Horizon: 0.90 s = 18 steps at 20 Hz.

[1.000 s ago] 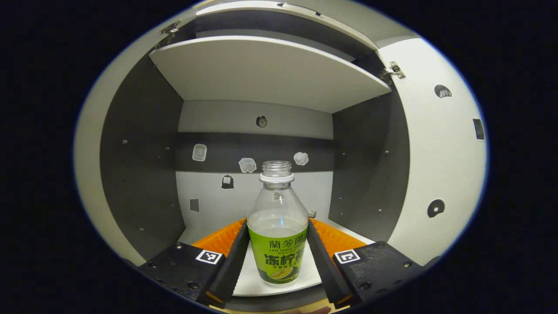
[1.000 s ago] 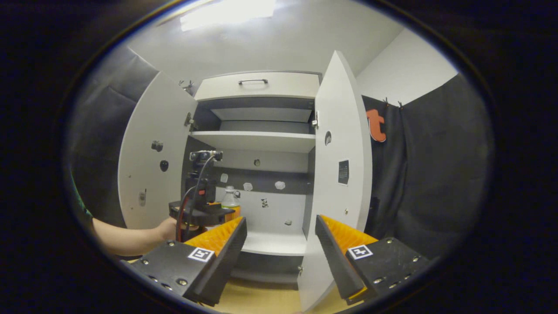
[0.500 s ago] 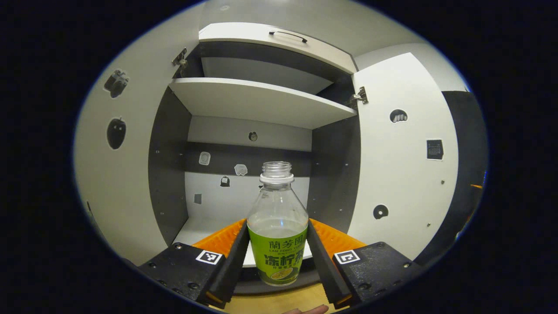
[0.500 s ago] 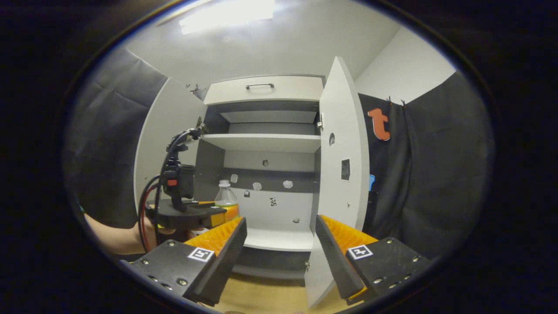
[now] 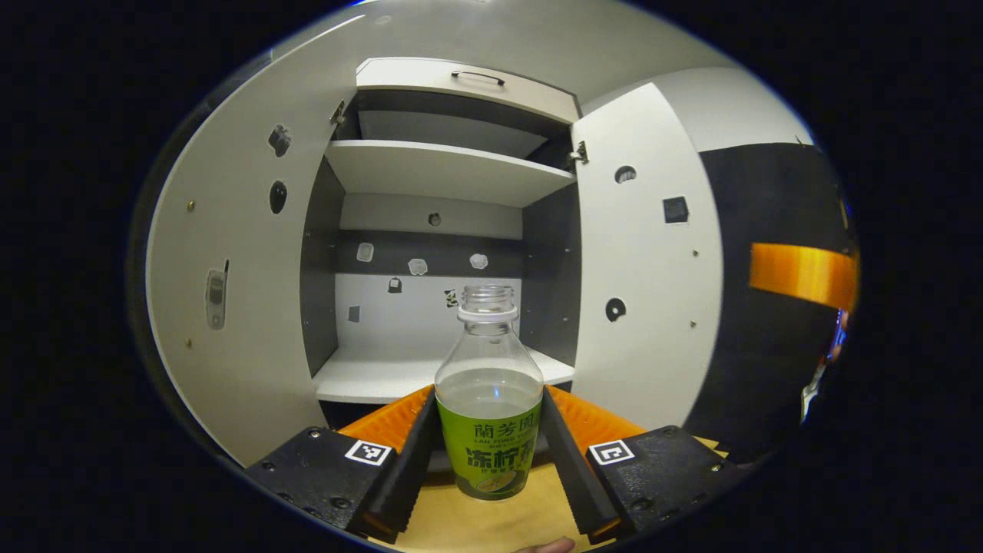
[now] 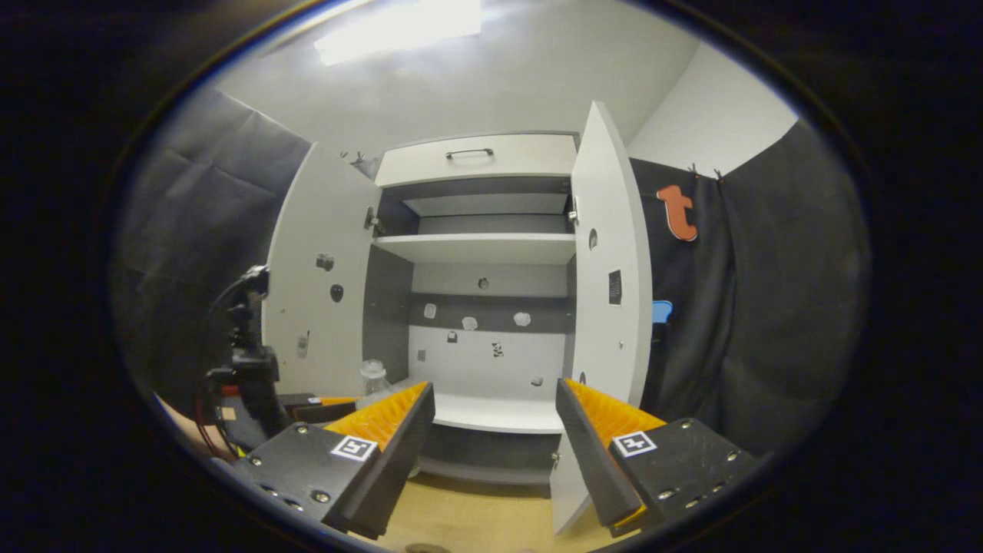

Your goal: Grasp the bottle in the cabinet with the left hand and place it on the coaster, then close the right door with the right hand and the left door with the left hand.

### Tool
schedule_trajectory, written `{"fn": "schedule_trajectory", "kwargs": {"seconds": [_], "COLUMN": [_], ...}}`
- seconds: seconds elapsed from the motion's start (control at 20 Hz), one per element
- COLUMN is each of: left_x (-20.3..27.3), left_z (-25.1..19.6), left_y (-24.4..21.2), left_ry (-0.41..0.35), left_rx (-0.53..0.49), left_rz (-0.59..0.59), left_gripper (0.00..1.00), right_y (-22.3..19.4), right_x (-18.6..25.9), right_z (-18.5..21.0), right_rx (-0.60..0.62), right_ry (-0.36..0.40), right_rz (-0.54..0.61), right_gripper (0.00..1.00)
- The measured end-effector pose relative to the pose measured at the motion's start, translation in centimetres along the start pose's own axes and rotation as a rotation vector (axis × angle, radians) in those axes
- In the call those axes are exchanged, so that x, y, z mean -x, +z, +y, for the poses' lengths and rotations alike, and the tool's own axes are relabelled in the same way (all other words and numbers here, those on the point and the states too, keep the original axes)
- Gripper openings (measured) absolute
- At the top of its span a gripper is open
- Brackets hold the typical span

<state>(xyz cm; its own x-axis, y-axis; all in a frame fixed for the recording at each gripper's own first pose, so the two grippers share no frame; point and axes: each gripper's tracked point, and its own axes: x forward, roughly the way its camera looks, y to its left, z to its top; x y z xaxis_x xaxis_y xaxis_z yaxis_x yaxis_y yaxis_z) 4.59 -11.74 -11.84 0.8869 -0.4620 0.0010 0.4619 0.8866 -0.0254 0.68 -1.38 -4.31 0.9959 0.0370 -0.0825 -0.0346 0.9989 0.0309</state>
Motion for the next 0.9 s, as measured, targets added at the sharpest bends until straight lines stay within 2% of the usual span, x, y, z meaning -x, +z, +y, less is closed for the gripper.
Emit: {"fn": "schedule_trajectory", "kwargs": {"seconds": [0.1,0.25,0.35,0.45,0.55,0.7,0.9], "left_x": [1.8,4.0,4.7,5.4,5.9,6.7,7.0], "left_z": [-0.7,-2.9,-4.0,-4.9,-5.5,-6.9,-7.5], "left_y": [-2.2,-5.0,-8.1,-11.9,-15.0,-20.0,-23.4], "left_ry": [-0.002,-0.048,-0.072,-0.092,-0.106,-0.151,-0.177], "left_rx": [0.02,0.06,0.081,0.053,0.008,-0.006,-0.053], "left_rz": [0.007,-0.032,-0.018,0.042,0.068,0.13,0.154], "left_gripper": [0.78,0.78,0.78,0.79,0.79,0.79,0.79], "right_y": [-0.7,-1.9,-2.6,-3.1,-3.6,-4.2,-5.4], "right_x": [0.3,0.6,0.8,0.9,0.8,1.1,1.3], "right_z": [0.2,1.0,1.4,1.3,0.9,0.0,-1.1], "right_rx": [0.0,-0.04,-0.08,-0.107,-0.117,-0.099,-0.103], "right_ry": [0.006,0.02,0.032,0.029,0.018,0.006,-0.021], "right_rz": [0.012,0.035,0.049,0.052,0.058,0.054,0.074], "right_gripper": [0.93,0.93,0.94,0.96,0.93,0.96,0.96]}}
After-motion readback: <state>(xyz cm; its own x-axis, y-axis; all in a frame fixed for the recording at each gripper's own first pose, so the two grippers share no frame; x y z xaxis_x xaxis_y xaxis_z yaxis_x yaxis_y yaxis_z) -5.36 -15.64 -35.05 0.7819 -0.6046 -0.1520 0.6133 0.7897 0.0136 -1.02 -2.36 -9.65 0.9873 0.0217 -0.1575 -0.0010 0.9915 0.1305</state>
